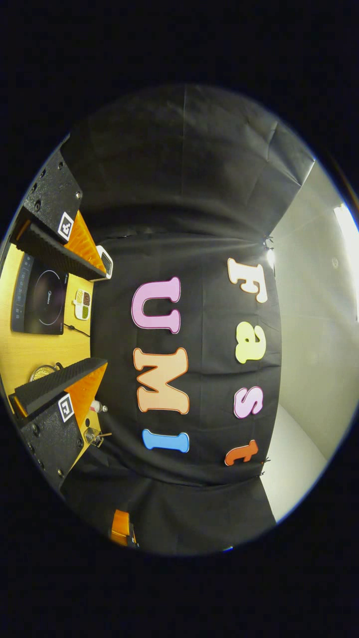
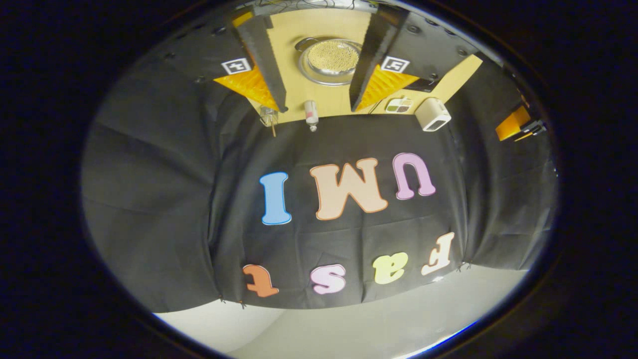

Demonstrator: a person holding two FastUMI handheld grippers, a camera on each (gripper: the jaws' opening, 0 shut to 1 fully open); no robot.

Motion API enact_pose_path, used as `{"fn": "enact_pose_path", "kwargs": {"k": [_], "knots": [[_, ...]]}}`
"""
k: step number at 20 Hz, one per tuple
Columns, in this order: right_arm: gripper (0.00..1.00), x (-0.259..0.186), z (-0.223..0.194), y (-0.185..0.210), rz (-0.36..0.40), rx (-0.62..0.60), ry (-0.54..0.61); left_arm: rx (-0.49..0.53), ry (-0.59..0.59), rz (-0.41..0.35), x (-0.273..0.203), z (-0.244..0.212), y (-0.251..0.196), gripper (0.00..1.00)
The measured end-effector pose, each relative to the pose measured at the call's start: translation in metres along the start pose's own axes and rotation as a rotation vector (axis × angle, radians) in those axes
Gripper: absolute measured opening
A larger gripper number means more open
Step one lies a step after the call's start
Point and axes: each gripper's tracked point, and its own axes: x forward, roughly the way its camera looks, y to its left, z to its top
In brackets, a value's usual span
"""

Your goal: First push the handle of the pot to place it horizontally, then grasp the pot with both hands and set it on the induction cooktop.

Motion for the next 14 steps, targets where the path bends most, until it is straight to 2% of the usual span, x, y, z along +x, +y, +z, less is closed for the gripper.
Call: {"fn": "enact_pose_path", "kwargs": {"k": [1, 4, 6, 8, 9, 10, 11, 13, 14], "knots": [[0.67, 0.0, -0.002, 0.0, -0.004, -0.003, 0.002, 0.0, 0.001, -0.006, -0.001, -0.001, -0.001, 0.92], [0.17, 0.0, -0.002, -0.003, -0.026, -0.025, -0.006, -0.013, 0.009, -0.039, 0.001, -0.004, -0.009, 0.92], [0.06, -0.002, -0.006, -0.008, -0.051, -0.058, -0.003, -0.017, 0.01, -0.056, 0.001, -0.005, -0.012, 0.95], [0.07, -0.004, -0.011, -0.005, -0.047, -0.05, 0.016, -0.017, 0.007, -0.06, 0.001, -0.004, -0.011, 0.95], [0.07, -0.003, -0.014, -0.003, -0.041, -0.031, 0.029, -0.015, 0.007, -0.061, 0.001, -0.005, -0.011, 0.92], [0.07, -0.002, -0.02, -0.004, -0.036, -0.012, 0.045, -0.013, 0.008, -0.062, 0.001, -0.006, -0.01, 0.95], [0.07, -0.001, -0.027, -0.005, -0.033, 0.006, 0.063, -0.011, 0.011, -0.06, 0.0, -0.008, -0.009, 0.92], [0.07, 0.0, -0.045, -0.006, -0.027, 0.042, 0.107, -0.008, 0.02, -0.055, -0.002, -0.011, -0.005, 0.95], [0.07, 0.001, -0.055, -0.004, -0.022, 0.06, 0.132, -0.008, 0.027, -0.053, -0.003, -0.014, -0.003, 0.92]]}}
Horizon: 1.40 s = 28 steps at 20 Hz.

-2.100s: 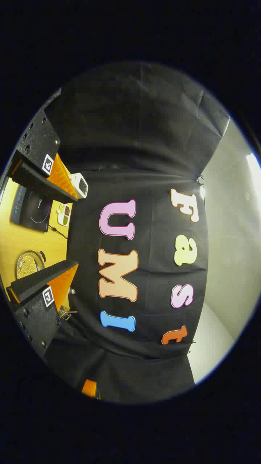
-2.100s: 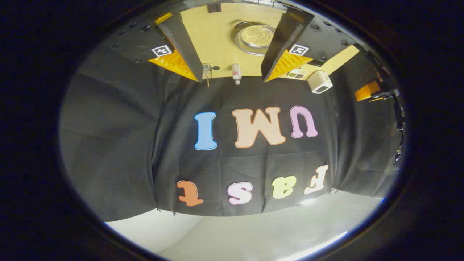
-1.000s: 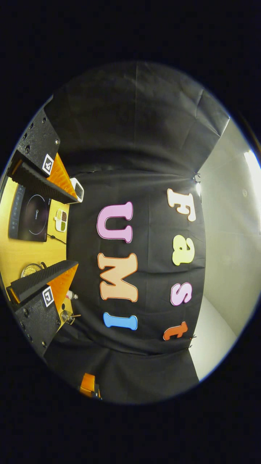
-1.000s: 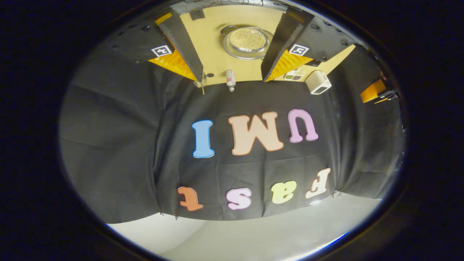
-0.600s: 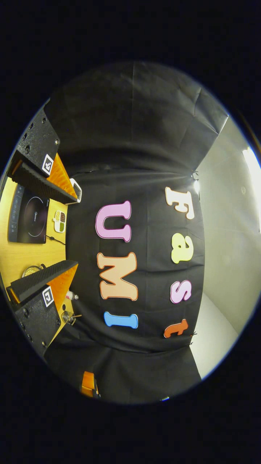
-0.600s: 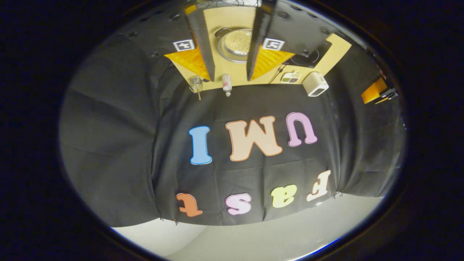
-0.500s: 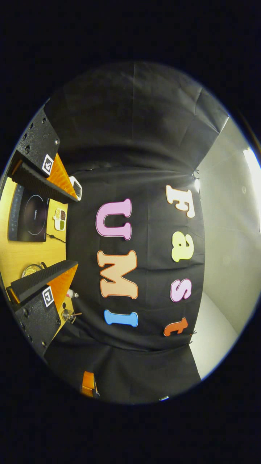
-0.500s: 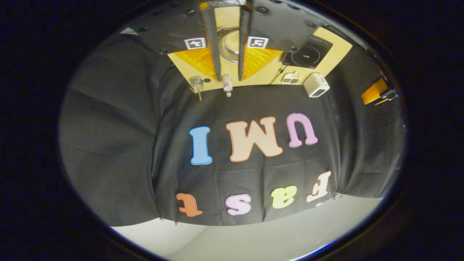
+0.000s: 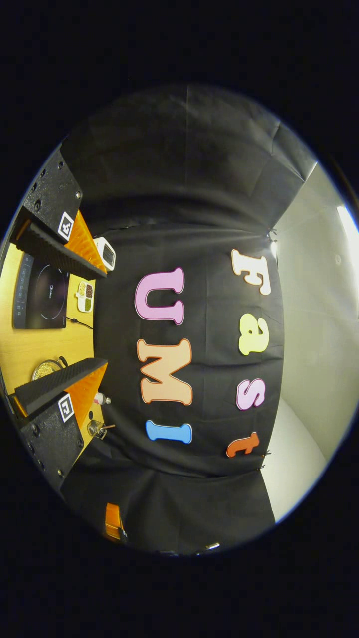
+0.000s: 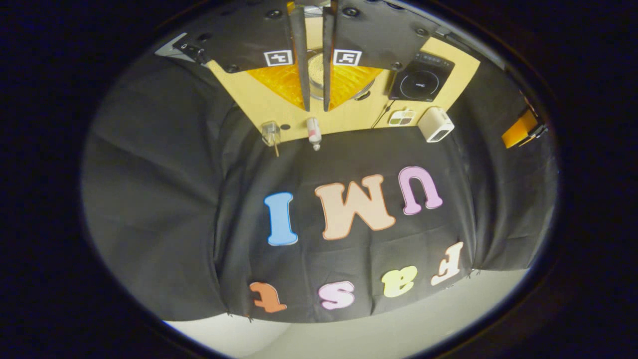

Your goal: First push the handle of the pot to place it horizontally, then grasp the pot with both hands and set it on the induction cooktop.

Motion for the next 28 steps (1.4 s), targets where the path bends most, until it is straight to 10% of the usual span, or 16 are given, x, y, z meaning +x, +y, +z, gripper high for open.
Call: {"fn": "enact_pose_path", "kwargs": {"k": [28], "knots": [[0.18, 0.091, -0.303, -0.004, -0.019, 0.538, 0.909, -0.048, 0.277, -0.005, 0.063, -0.108, -0.03, 0.96]]}}
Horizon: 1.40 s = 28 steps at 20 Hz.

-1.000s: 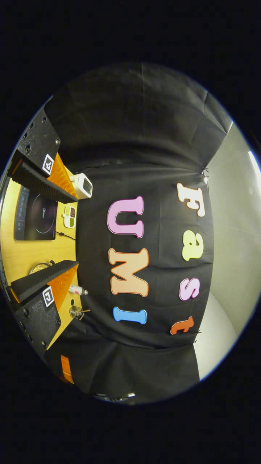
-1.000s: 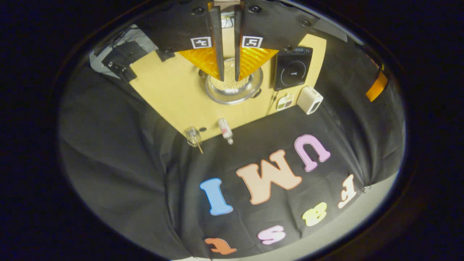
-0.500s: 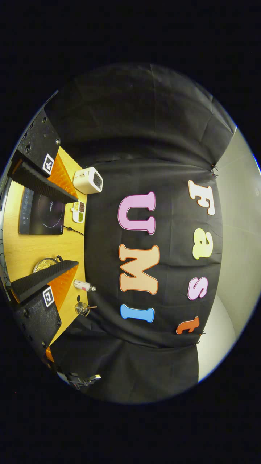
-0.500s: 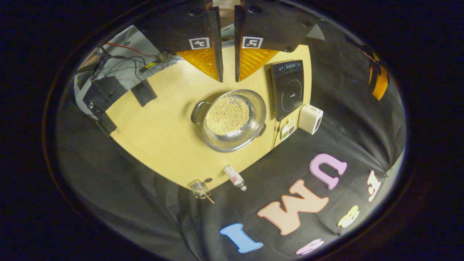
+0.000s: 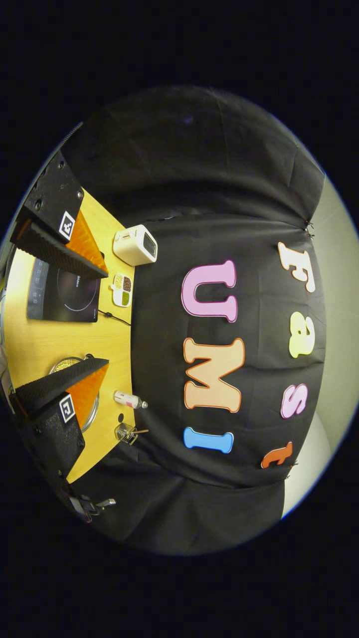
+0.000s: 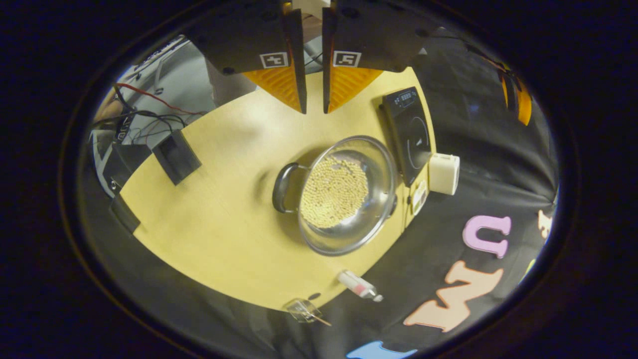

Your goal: First push the handle of the pot to place it horizontally, then grasp the pot with both hands and set it on the induction cooktop.

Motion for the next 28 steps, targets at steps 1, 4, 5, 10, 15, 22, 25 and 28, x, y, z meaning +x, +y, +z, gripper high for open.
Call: {"fn": "enact_pose_path", "kwargs": {"k": [1, 4, 5, 10, 15, 22, 25, 28], "knots": [[0.18, 0.01, 0.002, -0.003, -0.011, 0.006, 0.019, -0.017, 0.016, -0.005, 0.007, -0.003, -0.004, 0.94], [0.18, 0.033, 0.008, -0.009, -0.027, 0.016, 0.076, -0.047, 0.055, 0.014, 0.028, -0.011, -0.007, 0.96], [0.18, 0.039, 0.011, -0.012, -0.03, 0.026, 0.09, -0.051, 0.065, 0.025, 0.033, -0.013, -0.008, 0.96], [0.18, 0.068, 0.03, -0.031, -0.079, 0.045, 0.136, -0.053, 0.113, 0.084, 0.058, -0.019, -0.012, 0.97], [0.19, 0.073, 0.057, -0.039, -0.091, 0.046, 0.148, -0.069, 0.147, 0.095, 0.072, -0.02, -0.024, 0.96], [0.18, 0.073, 0.103, -0.048, -0.101, 0.049, 0.112, -0.091, 0.176, 0.145, 0.076, -0.028, -0.019, 0.96], [0.18, 0.072, 0.117, -0.049, -0.095, 0.05, 0.117, -0.106, 0.186, 0.178, 0.076, -0.033, -0.012, 0.94], [0.18, 0.074, 0.13, -0.05, -0.089, 0.048, 0.11, -0.114, 0.208, 0.207, 0.074, -0.042, -0.005, 0.96]]}}
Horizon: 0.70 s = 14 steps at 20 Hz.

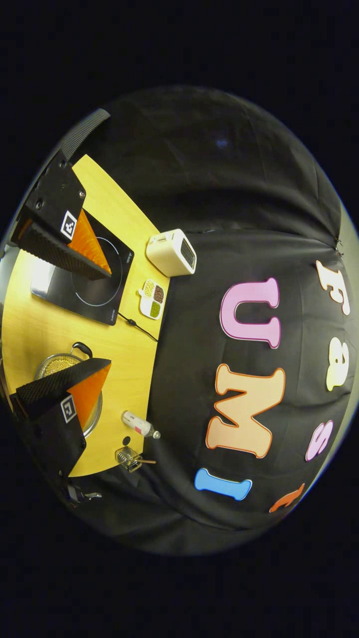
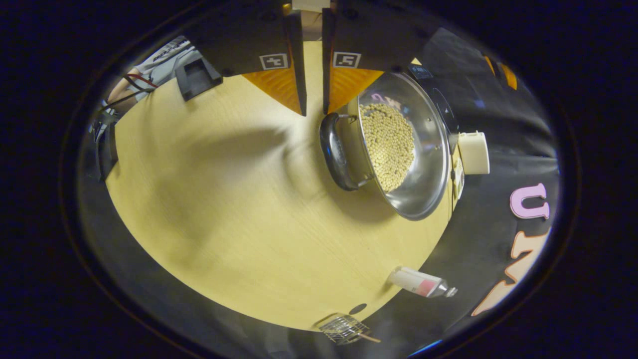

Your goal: First push the handle of the pot to place it horizontally, then grasp the pot with both hands and set it on the induction cooktop.

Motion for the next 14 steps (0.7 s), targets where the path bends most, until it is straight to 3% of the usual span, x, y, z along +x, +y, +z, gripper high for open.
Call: {"fn": "enact_pose_path", "kwargs": {"k": [14], "knots": [[0.18, -0.017, 0.048, 0.011, 0.05, 0.055, -0.07, -0.025, 0.124, -0.007, 0.011, -0.046, -0.008, 0.97]]}}
